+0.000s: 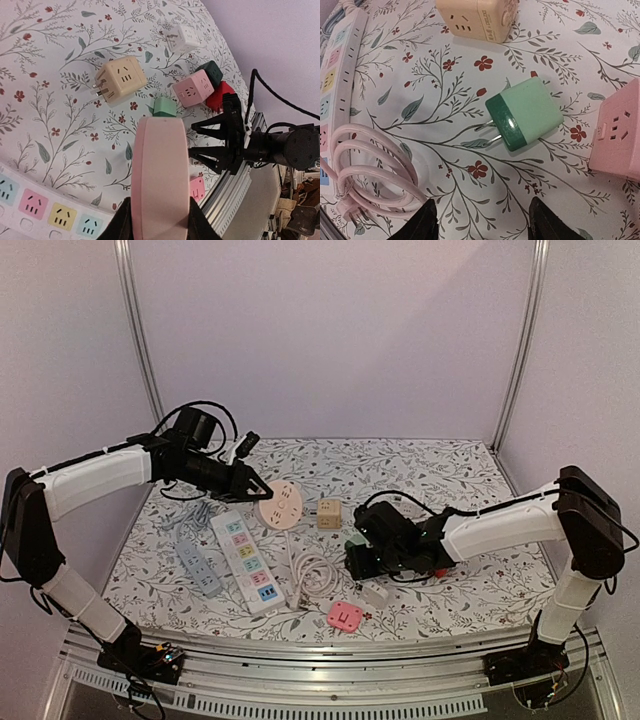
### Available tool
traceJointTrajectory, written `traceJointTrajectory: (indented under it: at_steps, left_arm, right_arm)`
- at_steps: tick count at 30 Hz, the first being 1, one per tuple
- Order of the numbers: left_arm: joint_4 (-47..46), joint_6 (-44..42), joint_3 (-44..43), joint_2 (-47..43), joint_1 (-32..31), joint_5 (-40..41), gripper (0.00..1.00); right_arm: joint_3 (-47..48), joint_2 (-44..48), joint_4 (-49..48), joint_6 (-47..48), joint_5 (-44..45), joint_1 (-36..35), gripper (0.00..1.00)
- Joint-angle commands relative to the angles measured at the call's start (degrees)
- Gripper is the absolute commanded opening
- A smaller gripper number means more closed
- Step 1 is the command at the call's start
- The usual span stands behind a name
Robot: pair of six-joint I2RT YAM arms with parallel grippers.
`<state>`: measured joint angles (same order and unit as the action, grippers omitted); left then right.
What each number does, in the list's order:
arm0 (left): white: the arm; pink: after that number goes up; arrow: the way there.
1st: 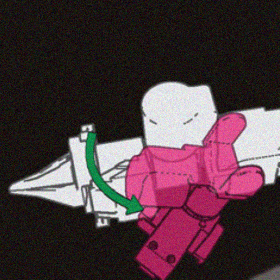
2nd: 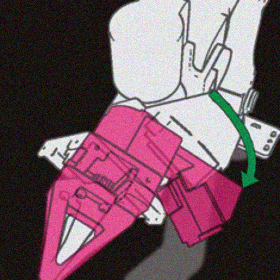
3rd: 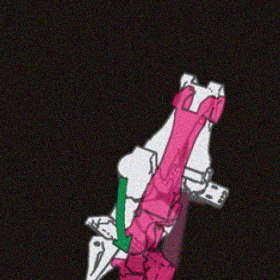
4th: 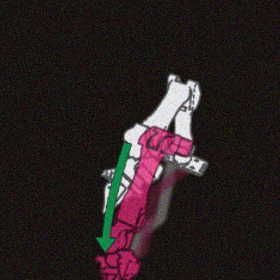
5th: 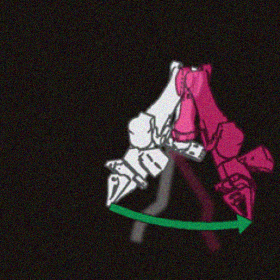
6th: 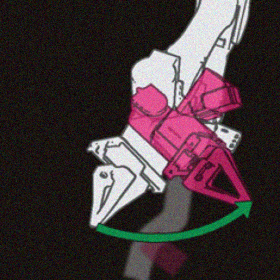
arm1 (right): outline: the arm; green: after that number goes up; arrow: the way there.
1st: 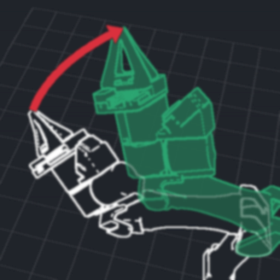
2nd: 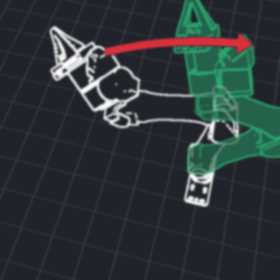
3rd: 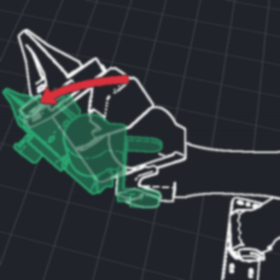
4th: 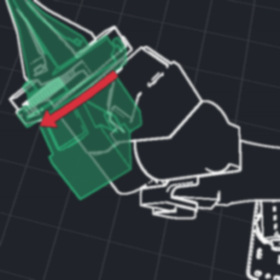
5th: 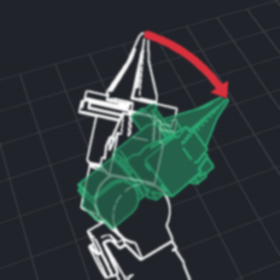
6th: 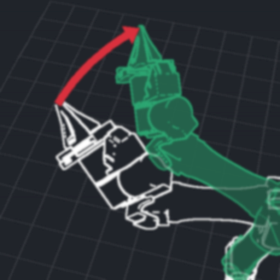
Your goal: Pull the plug off the socket
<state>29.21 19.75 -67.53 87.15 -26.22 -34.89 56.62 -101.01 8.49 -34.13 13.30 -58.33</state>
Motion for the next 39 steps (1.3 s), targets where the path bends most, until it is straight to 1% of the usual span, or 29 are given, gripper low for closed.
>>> traceJointTrajectory:
  at_steps: [1, 4, 6, 11, 14, 20, 23, 25, 28, 30, 31, 33, 34, 39]
  left_arm:
    - [-3.1, -0.6, -0.7, 1.5, 0.2, 1.0, 0.0]
    - [-3.2, -0.4, -2.4, 4.3, 0.3, 1.6, 0.02]
    - [-3.0, 0.0, -3.7, 6.2, 0.3, 1.8, 0.03]
    - [-1.5, -0.3, -7.4, 11.0, 0.4, 2.6, 0.04]
    - [-1.4, -0.3, -9.5, 14.2, 0.7, 3.6, 0.07]
    - [-2.9, 1.0, -12.1, 20.4, 2.2, 4.7, 0.23]
    - [-3.6, 1.4, -13.3, 22.7, 2.7, 5.7, 0.25]
    - [-3.6, 1.3, -14.2, 24.1, 2.9, 6.2, 0.29]
    - [-4.3, 1.5, -14.8, 25.5, 2.9, 6.9, 0.36]
    - [-5.1, 1.8, -14.9, 26.4, 2.9, 7.6, 0.45]
    - [-5.2, 1.9, -15.0, 26.7, 3.1, 8.1, 0.5]
    - [-5.3, 2.0, -15.1, 26.9, 3.0, 9.4, 0.66]
    - [-5.5, 2.0, -14.9, 26.8, 3.0, 10.1, 0.7]
    - [-6.9, 1.7, -13.6, 24.1, 3.1, 14.3, 0.84]
  right_arm:
    - [0.7, 2.7, 0.7, 1.0, 2.5, 1.0, 0.66]
    - [0.2, 5.8, 2.1, 3.5, 4.4, 1.5, 0.76]
    - [-0.7, 9.4, 3.0, 5.0, 5.6, 2.0, 0.81]
    - [-4.8, 17.6, 4.6, 8.9, 9.3, 3.3, 0.91]
    - [-7.1, 23.1, 4.7, 10.6, 9.9, 5.2, 0.97]
    - [-9.8, 31.0, 5.2, 13.9, 8.4, 8.3, 0.99]
    - [-11.2, 33.3, 5.5, 15.0, 9.0, 8.7, 0.99]
    - [-12.2, 34.8, 5.6, 15.6, 9.4, 8.9, 0.99]
    - [-13.1, 35.9, 5.7, 16.5, 10.1, 8.9, 0.99]
    - [-13.8, 36.7, 5.9, 16.6, 11.5, 8.9, 0.99]
    - [-14.1, 37.0, 6.0, 16.6, 12.4, 8.9, 0.99]
    - [-14.5, 37.8, 6.3, 16.7, 14.2, 8.9, 0.99]
    - [-14.6, 38.2, 6.8, 16.8, 14.8, 8.9, 0.99]
    - [-14.5, 39.3, 7.2, 17.5, 17.0, 9.0, 0.99]
